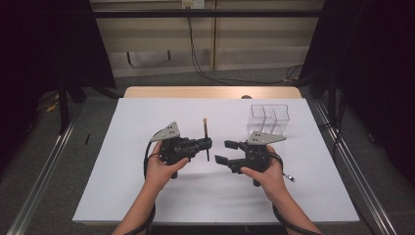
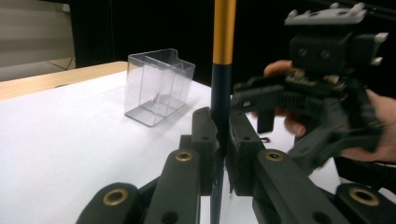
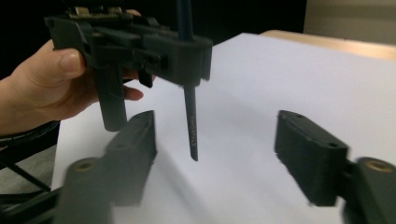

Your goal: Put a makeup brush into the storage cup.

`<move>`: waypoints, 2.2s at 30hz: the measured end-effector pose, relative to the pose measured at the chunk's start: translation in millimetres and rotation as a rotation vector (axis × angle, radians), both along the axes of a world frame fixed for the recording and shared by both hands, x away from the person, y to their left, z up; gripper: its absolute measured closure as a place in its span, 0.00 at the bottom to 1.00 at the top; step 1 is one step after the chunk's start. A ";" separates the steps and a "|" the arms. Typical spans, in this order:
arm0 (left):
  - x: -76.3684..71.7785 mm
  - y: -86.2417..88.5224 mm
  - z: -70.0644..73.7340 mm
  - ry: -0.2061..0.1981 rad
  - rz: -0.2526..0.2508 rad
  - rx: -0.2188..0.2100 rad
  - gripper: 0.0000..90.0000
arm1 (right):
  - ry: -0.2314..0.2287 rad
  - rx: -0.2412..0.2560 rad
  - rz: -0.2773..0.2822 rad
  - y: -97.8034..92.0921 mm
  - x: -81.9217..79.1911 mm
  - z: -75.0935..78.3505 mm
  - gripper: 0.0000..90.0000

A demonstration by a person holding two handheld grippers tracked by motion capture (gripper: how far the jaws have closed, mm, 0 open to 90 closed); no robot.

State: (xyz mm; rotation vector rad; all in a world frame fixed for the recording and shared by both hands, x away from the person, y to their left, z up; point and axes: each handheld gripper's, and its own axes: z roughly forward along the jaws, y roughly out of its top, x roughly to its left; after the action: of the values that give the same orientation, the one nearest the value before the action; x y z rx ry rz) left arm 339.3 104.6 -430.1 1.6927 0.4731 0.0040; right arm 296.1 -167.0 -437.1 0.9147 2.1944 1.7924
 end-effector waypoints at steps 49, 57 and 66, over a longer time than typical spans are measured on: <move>-6.3 -17.6 -7.9 -0.016 -0.023 0.059 0.92 | -0.031 -0.001 0.003 22.2 14.3 36.9 0.93; -6.4 -15.6 -6.7 -0.013 -0.024 0.041 0.91 | -0.056 0.025 -0.001 21.0 13.9 37.8 0.94; -6.8 -12.0 -7.0 -0.014 -0.012 0.031 0.75 | -0.068 0.051 -0.017 12.3 15.3 42.7 0.94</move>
State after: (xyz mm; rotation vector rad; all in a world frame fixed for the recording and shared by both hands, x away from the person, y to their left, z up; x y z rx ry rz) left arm 332.5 92.6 -437.1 1.7250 0.4548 0.0142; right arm 311.4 -154.7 -394.4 0.8666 2.1021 1.8517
